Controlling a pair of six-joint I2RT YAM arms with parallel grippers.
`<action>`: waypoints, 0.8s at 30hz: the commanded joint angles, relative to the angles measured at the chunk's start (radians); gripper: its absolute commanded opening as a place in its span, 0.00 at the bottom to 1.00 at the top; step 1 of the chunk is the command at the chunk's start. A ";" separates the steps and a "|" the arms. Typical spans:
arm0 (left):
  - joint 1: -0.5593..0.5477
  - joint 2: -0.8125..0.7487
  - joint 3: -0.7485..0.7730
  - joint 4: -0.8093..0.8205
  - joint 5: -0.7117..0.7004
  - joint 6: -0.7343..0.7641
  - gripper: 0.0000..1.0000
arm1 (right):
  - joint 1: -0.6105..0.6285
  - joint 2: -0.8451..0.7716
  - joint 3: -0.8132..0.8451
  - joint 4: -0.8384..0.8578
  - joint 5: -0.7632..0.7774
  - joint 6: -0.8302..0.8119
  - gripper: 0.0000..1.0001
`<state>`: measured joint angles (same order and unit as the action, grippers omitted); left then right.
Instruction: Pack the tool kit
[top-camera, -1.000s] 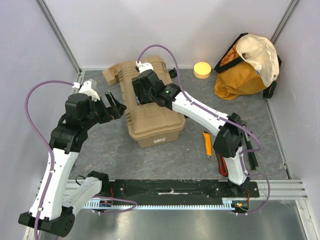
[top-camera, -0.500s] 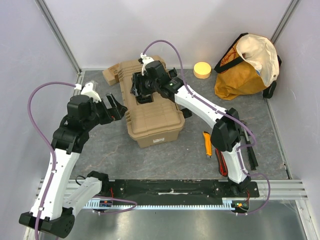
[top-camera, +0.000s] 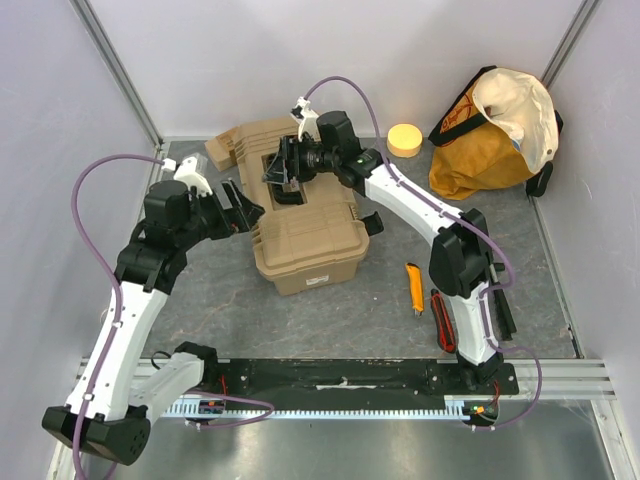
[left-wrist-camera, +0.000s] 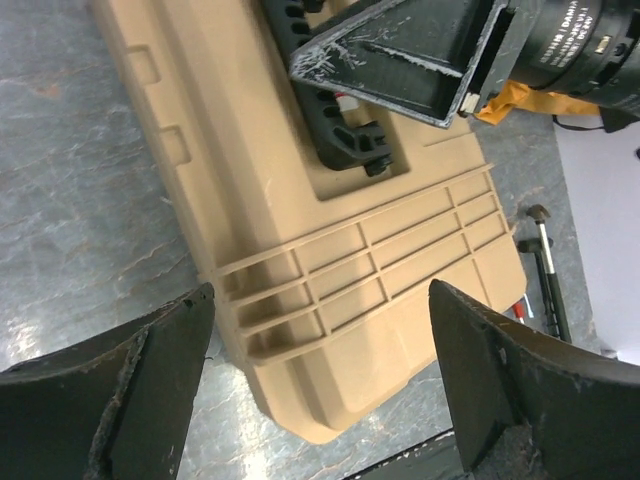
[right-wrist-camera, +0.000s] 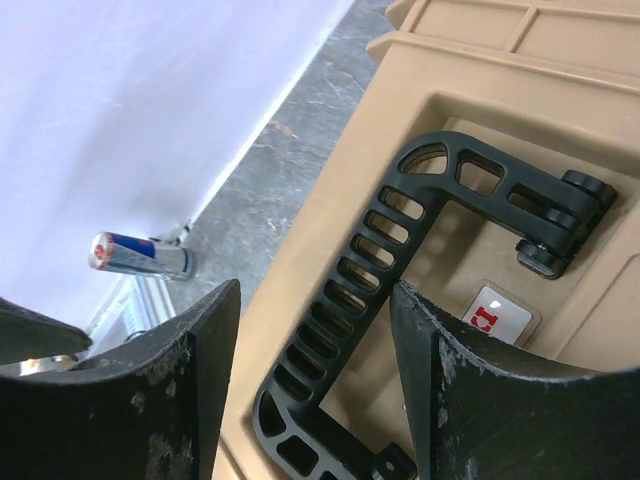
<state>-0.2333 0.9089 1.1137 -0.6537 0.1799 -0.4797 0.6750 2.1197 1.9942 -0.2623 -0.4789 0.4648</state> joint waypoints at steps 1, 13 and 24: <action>-0.001 0.044 -0.015 0.166 0.111 -0.025 0.91 | 0.020 0.008 -0.080 0.124 -0.227 0.113 0.68; -0.001 0.283 -0.005 0.368 0.182 -0.060 0.86 | -0.043 -0.009 -0.207 0.493 -0.352 0.371 0.68; -0.004 0.363 0.011 0.352 0.104 -0.086 0.78 | -0.058 -0.038 -0.161 0.230 -0.145 0.201 0.67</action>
<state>-0.2356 1.2728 1.1179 -0.2707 0.3508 -0.5430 0.6067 2.1120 1.7695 0.2684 -0.7780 0.8619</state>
